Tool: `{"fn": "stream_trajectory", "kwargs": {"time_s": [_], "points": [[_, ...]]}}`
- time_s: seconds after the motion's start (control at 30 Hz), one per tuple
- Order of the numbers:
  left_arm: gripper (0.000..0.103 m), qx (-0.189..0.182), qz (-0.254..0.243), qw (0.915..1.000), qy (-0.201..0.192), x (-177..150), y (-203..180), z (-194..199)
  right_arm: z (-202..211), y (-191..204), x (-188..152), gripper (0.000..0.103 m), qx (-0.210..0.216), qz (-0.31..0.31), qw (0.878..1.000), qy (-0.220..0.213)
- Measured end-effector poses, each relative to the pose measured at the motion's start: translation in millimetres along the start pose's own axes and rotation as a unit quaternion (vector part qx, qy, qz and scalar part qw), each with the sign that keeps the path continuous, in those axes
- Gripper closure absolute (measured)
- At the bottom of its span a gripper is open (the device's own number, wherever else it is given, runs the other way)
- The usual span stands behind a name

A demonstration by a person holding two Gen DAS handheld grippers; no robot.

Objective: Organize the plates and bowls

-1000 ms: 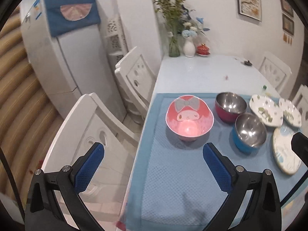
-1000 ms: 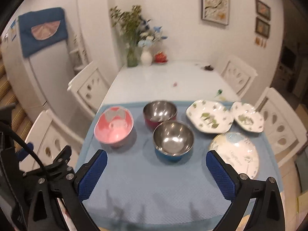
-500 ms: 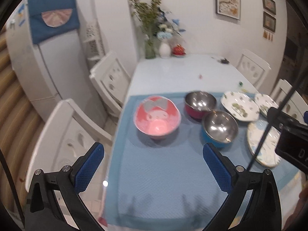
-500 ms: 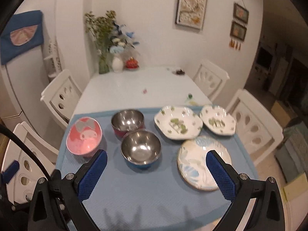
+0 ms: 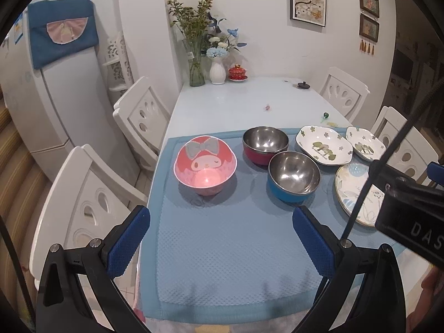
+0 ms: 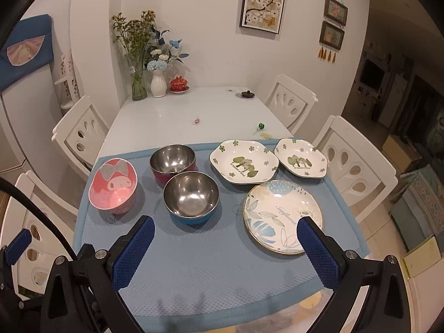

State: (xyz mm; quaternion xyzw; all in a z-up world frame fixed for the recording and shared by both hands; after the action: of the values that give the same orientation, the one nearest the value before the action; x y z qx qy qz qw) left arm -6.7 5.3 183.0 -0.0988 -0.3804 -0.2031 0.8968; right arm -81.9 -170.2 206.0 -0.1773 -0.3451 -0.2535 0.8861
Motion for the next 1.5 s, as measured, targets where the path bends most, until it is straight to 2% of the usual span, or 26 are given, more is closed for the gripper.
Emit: {"fn": "stream_trajectory", "kwargs": {"time_s": [0.47, 0.9, 1.5], "points": [[0.001, -0.028, 0.007, 0.9996, -0.007, -2, -3, 4, -1, -11, -13, 0.001, -0.01, -0.017, 1.0, 0.02], [0.001, -0.015, 0.018, 0.9997, -0.003, -5, -19, 10, 1, -26, -15, 0.001, 0.012, -0.006, 1.0, 0.017], [0.001, 0.009, 0.038, 0.9992, 0.005, -14, -110, 24, -27, -130, -17, 0.001, 0.051, -0.034, 0.996, 0.059]]}}
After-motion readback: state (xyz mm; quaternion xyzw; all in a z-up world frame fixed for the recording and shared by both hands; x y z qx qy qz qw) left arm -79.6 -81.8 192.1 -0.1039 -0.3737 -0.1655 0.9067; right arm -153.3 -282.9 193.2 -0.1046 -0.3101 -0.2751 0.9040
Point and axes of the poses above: each gripper's, at about its wrist camera, not at the fingertips, and z roughly against the way its jaws point, y to its left, x to its top, the point moved 4 cm from there along -z, roughly the way its jaws point, and after that the axes turned 7 degrees about -x, right-handed, at the moved point
